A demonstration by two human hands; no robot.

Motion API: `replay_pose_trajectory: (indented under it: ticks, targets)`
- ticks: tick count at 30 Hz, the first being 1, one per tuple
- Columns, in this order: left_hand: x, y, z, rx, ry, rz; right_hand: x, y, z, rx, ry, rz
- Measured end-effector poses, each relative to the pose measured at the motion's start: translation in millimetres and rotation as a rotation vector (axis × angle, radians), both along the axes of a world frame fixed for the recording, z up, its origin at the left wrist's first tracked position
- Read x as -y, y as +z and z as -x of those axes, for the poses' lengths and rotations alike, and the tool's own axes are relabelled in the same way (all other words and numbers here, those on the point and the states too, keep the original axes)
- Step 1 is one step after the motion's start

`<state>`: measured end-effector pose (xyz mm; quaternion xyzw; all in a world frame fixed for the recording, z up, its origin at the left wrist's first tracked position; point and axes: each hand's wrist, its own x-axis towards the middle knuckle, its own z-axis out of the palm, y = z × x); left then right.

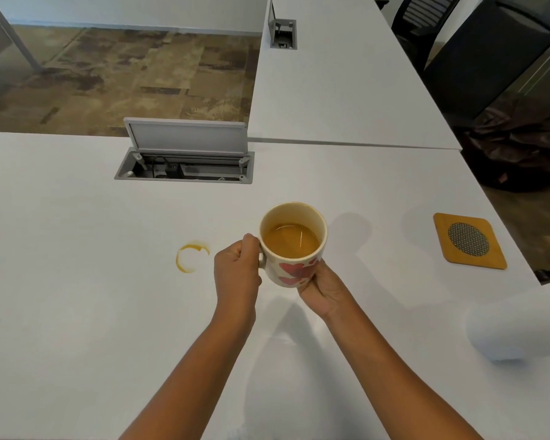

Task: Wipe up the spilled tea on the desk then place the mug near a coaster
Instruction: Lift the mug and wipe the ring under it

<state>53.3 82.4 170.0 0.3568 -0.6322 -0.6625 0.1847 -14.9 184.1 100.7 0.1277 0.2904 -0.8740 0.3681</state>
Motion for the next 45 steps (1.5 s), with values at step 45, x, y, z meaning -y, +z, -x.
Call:
replay_pose_trajectory:
  ticks: [45]
  targets:
    - [129,-46,-51,-0.01,0.253,-0.047,66,-73,59,-0.824,0.15,-1.314]
